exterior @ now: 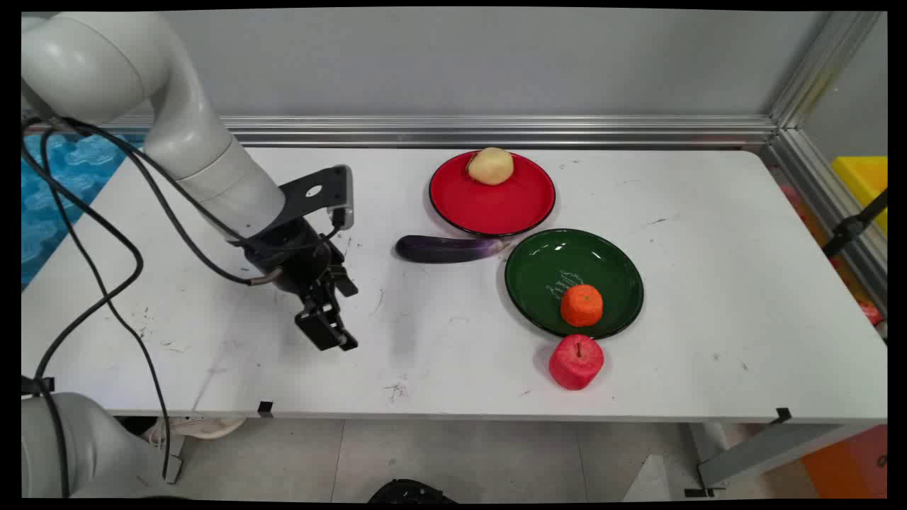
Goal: Pick up the mandarin from the green plate
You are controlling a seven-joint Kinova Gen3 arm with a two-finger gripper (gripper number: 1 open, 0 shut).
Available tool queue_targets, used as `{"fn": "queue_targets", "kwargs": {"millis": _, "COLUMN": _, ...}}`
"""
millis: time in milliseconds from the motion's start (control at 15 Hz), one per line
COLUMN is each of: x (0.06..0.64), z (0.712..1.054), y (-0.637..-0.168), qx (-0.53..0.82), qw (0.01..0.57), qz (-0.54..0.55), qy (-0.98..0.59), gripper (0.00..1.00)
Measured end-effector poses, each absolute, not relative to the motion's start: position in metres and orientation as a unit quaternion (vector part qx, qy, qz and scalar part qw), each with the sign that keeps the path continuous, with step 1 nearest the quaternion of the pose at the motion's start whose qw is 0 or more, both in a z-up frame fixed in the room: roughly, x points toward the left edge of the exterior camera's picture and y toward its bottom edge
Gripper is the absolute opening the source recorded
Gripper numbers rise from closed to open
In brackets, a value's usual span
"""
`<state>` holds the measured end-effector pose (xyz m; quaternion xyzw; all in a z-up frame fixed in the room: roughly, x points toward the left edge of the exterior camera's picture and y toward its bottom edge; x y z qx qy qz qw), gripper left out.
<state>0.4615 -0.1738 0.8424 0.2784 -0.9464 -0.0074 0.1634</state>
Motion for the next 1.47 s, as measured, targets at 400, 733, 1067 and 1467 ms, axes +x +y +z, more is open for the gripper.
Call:
{"fn": "queue_targets", "kwargs": {"millis": 400, "x": 0.432, "z": 0.845, "y": -0.205, "qx": 0.27, "qw": 0.194, "qz": 0.018, "qy": -0.943, "gripper": 1.0}}
{"fn": "queue_targets", "kwargs": {"millis": 733, "x": 0.402, "z": 0.849, "y": -0.236, "qx": 0.266, "qw": 0.226, "qz": 0.041, "qy": -0.936, "gripper": 1.0}}
{"fn": "queue_targets", "kwargs": {"millis": 1067, "x": 0.365, "z": 0.851, "y": -0.267, "qx": 0.26, "qw": 0.263, "qz": 0.059, "qy": -0.927, "gripper": 1.0}}
{"fn": "queue_targets", "kwargs": {"millis": 1467, "x": 0.308, "z": 0.84, "y": -0.293, "qx": 0.231, "qw": 0.301, "qz": 0.085, "qy": -0.921, "gripper": 1.0}}
